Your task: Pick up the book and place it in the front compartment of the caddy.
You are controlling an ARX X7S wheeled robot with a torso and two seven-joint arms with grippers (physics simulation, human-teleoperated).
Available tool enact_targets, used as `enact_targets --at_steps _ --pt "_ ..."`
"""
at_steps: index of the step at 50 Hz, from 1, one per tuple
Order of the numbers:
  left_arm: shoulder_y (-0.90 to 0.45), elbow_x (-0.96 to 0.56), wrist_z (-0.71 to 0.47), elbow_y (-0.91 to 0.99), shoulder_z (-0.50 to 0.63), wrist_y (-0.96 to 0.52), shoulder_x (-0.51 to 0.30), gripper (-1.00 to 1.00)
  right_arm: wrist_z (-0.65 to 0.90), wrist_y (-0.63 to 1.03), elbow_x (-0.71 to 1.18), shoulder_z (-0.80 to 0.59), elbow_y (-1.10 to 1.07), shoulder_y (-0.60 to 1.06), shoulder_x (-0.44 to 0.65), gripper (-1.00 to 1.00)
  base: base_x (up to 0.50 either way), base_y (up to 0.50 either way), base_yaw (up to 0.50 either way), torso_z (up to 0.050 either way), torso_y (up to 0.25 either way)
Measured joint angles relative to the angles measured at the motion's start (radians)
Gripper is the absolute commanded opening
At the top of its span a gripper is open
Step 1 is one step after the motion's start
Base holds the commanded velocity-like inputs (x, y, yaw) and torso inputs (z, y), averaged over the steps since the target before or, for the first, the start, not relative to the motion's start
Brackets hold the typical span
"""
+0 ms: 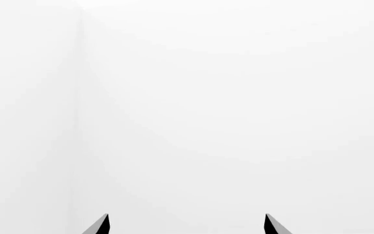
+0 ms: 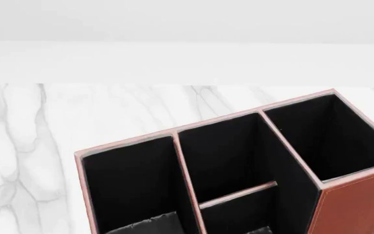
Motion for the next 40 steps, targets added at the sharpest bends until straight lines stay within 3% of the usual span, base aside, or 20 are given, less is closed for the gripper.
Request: enact_targets --at_steps 8,9,40 --pt "0.001 -0.003 -0.002 0.0 0.0 0.002 -0.002 1.0 -0.038 0.023 -0.044 -0.079 0.012 0.085 -0.035 1.0 0.0 0.0 0.0 0.0 0.0" --pt "0.001 -0.003 -0.003 0.0 0.0 0.002 -0.002 1.0 -0.041 0.023 -0.049 -0.086 0.014 0.091 -0.038 -1.0 0.0 0.0 0.0 0.0 0.0" --pt "-0.003 -0.016 -0.013 -0.001 0.001 0.003 -0.009 1.0 -0.033 0.06 -0.052 -0.115 -0.01 0.124 -0.036 -1.0 0.0 0.0 0.0 0.0 0.0"
